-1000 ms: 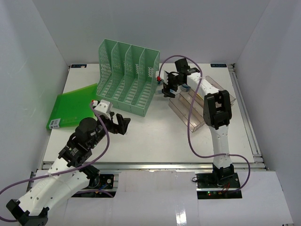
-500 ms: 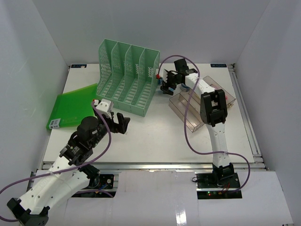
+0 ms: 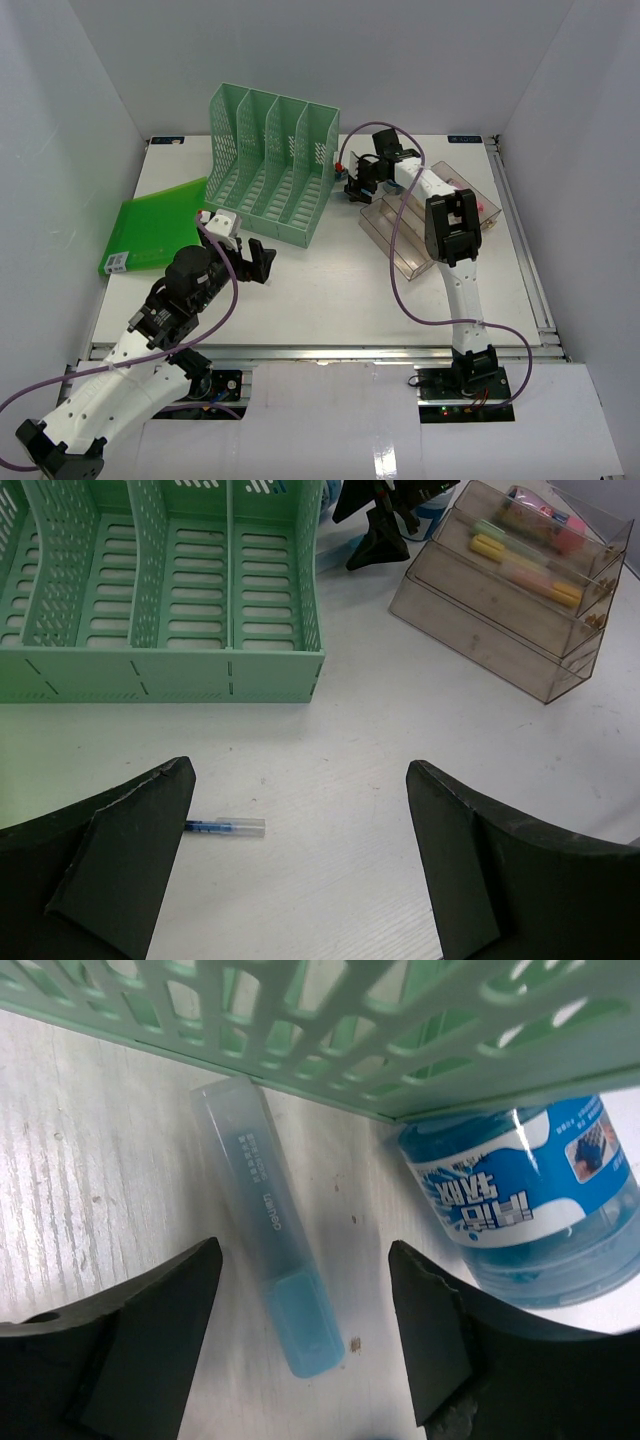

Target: Organize the desk

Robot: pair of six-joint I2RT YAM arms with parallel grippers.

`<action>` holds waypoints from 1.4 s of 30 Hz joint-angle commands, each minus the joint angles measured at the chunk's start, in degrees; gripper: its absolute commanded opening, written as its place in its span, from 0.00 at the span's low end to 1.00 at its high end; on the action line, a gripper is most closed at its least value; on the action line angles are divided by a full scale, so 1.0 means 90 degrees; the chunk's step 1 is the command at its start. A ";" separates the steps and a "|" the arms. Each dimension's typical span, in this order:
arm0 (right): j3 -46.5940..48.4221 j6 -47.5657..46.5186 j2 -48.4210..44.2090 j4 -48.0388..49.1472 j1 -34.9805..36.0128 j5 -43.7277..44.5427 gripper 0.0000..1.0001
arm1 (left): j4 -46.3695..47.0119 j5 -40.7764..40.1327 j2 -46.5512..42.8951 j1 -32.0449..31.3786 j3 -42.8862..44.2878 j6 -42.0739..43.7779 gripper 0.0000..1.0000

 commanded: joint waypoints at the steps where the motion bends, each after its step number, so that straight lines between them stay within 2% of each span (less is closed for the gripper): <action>1: 0.0249 -0.0285 0.0254 -0.0205 -0.0071 -0.0216 0.70 | -0.0004 -0.0079 0.0014 0.0029 0.0056 0.0034 0.98; 12: 0.0322 -0.0696 0.0304 -0.0850 -0.0096 -0.0555 0.40 | 0.0004 -0.0098 0.0009 0.0029 0.0056 0.0005 0.98; 19: 0.0360 -0.0695 0.0110 -0.0903 -0.0133 -0.0780 0.28 | 0.0004 -0.0118 -0.0018 0.0029 0.0056 0.0005 0.98; 27: 0.0355 -0.0643 -0.0120 -0.0907 -0.0125 -0.0887 0.21 | 0.0005 -0.0118 -0.0052 0.0029 0.0046 -0.0005 0.98; 42: 0.0344 -0.0375 -0.1075 -0.0780 -0.0185 -0.0957 0.18 | -0.0004 -0.0108 -0.0100 0.0029 0.0046 -0.0016 0.98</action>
